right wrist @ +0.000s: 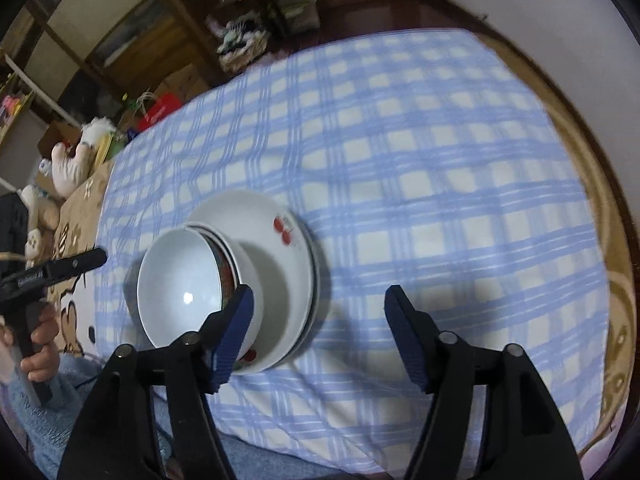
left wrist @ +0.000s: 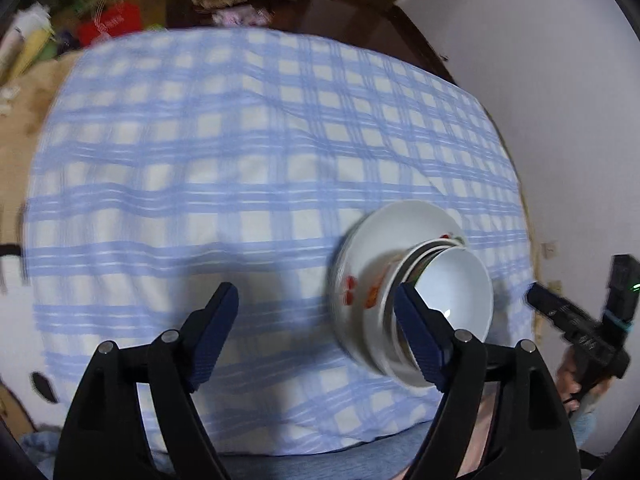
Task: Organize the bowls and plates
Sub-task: 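Open both grippers and pull them back from the stack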
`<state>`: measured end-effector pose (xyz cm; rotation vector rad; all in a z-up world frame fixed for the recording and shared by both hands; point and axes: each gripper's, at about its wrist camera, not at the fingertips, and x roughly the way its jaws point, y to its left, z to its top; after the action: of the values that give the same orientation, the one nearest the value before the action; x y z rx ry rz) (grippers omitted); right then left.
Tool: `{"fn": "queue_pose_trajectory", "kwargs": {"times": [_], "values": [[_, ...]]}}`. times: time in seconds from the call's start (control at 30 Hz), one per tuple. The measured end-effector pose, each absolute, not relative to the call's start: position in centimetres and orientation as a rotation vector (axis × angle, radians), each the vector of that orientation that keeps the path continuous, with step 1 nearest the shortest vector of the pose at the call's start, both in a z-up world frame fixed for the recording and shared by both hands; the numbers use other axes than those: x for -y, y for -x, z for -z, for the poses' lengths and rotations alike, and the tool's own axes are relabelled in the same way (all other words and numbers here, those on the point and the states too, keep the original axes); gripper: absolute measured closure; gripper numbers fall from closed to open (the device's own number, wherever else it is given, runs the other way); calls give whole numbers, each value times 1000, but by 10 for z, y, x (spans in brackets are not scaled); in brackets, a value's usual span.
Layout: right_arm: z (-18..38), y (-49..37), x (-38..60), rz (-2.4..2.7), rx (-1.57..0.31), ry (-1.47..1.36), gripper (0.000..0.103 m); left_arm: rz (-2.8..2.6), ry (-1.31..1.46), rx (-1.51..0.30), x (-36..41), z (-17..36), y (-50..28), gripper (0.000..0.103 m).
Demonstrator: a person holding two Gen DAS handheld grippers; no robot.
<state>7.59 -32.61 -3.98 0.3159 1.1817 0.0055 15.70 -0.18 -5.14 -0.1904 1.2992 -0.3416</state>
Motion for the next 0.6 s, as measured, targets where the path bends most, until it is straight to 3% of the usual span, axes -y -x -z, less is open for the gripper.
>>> {"fn": "queue_pose_trajectory", "kwargs": {"times": [0.03, 0.2, 0.33, 0.6], "values": [[34, -72, 326, 12, -1151, -302, 18, 313, 169, -1276, 1, 46, -152, 23], [12, -57, 323, 38, -1071, -282, 13, 244, 81, -1208, 5, 28, -127, 22], [-9, -36, 319, 75, -973, -243, 2, 236, 48, -1154, 8, 16, -103, 22], [-39, 9, 308, 90, -832, -248, 0, 236, -27, -1017, 23, -9, -51, 22]]}}
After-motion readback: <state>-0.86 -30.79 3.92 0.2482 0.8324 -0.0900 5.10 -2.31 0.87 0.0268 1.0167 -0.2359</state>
